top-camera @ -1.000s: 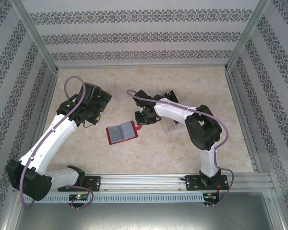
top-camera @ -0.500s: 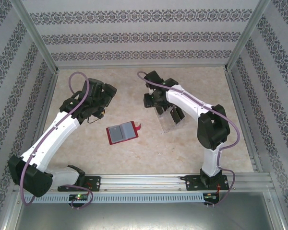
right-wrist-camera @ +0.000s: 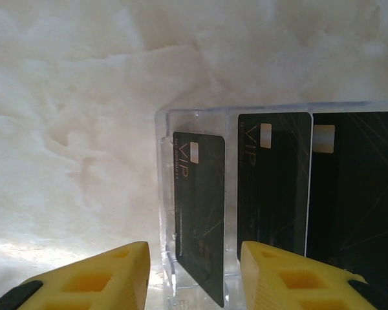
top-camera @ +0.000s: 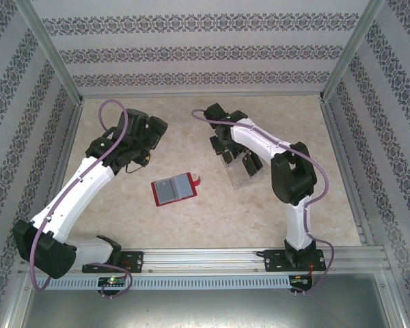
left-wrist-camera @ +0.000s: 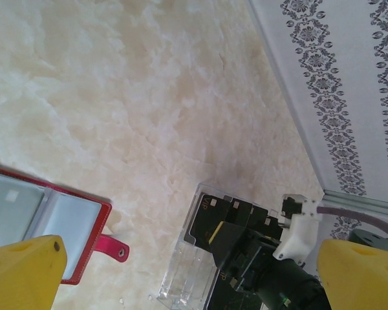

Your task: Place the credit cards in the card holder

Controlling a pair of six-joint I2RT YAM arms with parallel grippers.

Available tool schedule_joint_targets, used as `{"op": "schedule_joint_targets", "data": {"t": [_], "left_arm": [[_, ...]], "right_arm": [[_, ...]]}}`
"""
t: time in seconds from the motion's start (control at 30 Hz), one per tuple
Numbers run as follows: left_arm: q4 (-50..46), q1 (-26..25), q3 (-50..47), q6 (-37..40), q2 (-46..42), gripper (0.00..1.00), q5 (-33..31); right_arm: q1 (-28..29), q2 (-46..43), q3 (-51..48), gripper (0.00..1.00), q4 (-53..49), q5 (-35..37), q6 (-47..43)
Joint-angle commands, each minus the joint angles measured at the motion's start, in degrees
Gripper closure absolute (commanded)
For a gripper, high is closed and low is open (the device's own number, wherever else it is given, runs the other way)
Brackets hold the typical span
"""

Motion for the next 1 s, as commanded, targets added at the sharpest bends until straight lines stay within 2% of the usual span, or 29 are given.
{"op": "schedule_joint_targets", "data": {"t": [0.0,0.37,0.7,0.97], "left_arm": [[1.52,-0.67,1.37,0.94,0.63,0.0,0.39],[3.72,-0.76,0.27,1.22,1.1,0.0,1.23],[5.12,-0.77,-0.24,1.56,1.16,0.0,1.33],[5.45,-0.9,0.01,1.41,1.34,0.0,2.08]], "right_arm": [[-0.72,2.0,2.11,0.58,-1.51,2.97,-1.97],[-1.8,4.66,2.35,0.59,-1.55,1.54,-2.82],[-2.0,4.21,1.49,0.69,-1.46,-0.59,-2.47],[-0.55,2.78,-0.45,0.66,-1.73,1.82,-2.37]]}}
